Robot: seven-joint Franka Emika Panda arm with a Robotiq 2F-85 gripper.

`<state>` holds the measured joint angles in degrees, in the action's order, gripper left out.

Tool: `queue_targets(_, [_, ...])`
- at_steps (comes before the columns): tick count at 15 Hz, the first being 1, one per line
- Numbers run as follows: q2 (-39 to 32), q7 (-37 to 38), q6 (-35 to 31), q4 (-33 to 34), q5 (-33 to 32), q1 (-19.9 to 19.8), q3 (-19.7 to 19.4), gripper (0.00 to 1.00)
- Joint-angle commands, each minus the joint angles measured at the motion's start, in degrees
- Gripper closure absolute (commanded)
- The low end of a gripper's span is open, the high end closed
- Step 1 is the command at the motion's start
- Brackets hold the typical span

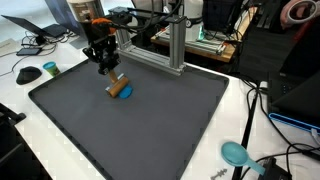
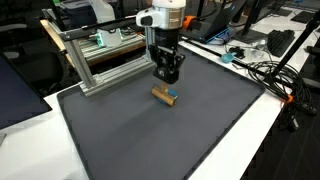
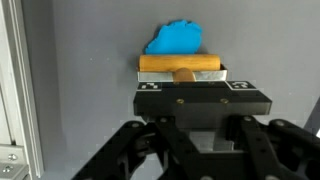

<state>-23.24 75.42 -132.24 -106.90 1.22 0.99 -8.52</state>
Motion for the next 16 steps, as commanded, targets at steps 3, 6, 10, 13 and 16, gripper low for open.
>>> queue_targets(3, [-5.44, -1.61, -6.03, -1.75, -3.34, -1.01, -2.08, 0.78])
queue_targets(6, [-6.10, -1.97, -7.16, -1.79, -4.53, -1.11, -3.05, 0.78])
queue_targets(10, [-6.58, -2.08, -9.31, -1.42, -6.72, -1.38, -4.51, 0.78])
queue_targets(13, [-4.57, -6.04, -8.12, -1.65, -4.15, -2.76, -2.97, 0.78])
queue_targets(16, [-0.83, -12.57, -8.71, -3.19, -2.37, -4.16, -1.87, 0.78])
